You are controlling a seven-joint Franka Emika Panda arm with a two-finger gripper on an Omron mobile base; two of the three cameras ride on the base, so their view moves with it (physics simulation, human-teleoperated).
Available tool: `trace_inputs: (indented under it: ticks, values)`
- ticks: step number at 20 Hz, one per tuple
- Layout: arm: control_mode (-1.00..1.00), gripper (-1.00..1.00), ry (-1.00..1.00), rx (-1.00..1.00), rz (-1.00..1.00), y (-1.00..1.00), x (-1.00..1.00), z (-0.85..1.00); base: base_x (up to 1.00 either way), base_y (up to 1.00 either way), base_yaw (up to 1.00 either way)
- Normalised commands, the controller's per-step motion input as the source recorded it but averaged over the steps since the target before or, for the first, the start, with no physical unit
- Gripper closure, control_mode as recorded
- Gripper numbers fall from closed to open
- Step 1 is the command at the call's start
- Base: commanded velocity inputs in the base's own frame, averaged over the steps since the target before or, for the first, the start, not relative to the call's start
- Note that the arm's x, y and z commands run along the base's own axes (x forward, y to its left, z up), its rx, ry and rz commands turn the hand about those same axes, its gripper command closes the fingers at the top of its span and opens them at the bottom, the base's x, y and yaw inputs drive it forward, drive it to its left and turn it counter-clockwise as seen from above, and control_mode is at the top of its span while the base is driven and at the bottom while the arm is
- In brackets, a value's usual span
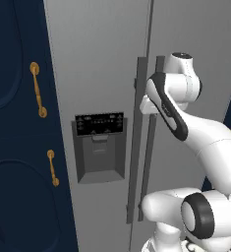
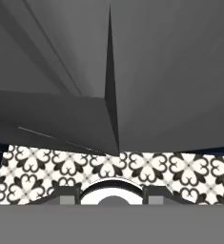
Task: Grab a lemon wedge from the fridge and one ice cube from the ice bowl, and put them in the glass of lemonade.
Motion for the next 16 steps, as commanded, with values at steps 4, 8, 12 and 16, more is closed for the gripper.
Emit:
trace_inputs:
  ticks: [4,8,12,16]
  values:
    - [-1.00,-1.00,0.00,0.00,0.00,0.00,-0.13,-0.01,0.00,0.00,0.00]
    - [1.00,-1.00,0.00,0.00,0.00,0.00,-0.11,-0.03,-0.43,0.00,0.00]
    - [1.00,-1.00,0.00,0.00,0.00,0.00,0.00,0.00,-0.85,0.00,0.00]
    - [1.00,-1.00,0.00,0.00,0.00,0.00,0.00,0.00,-0.52,0.00,0.00]
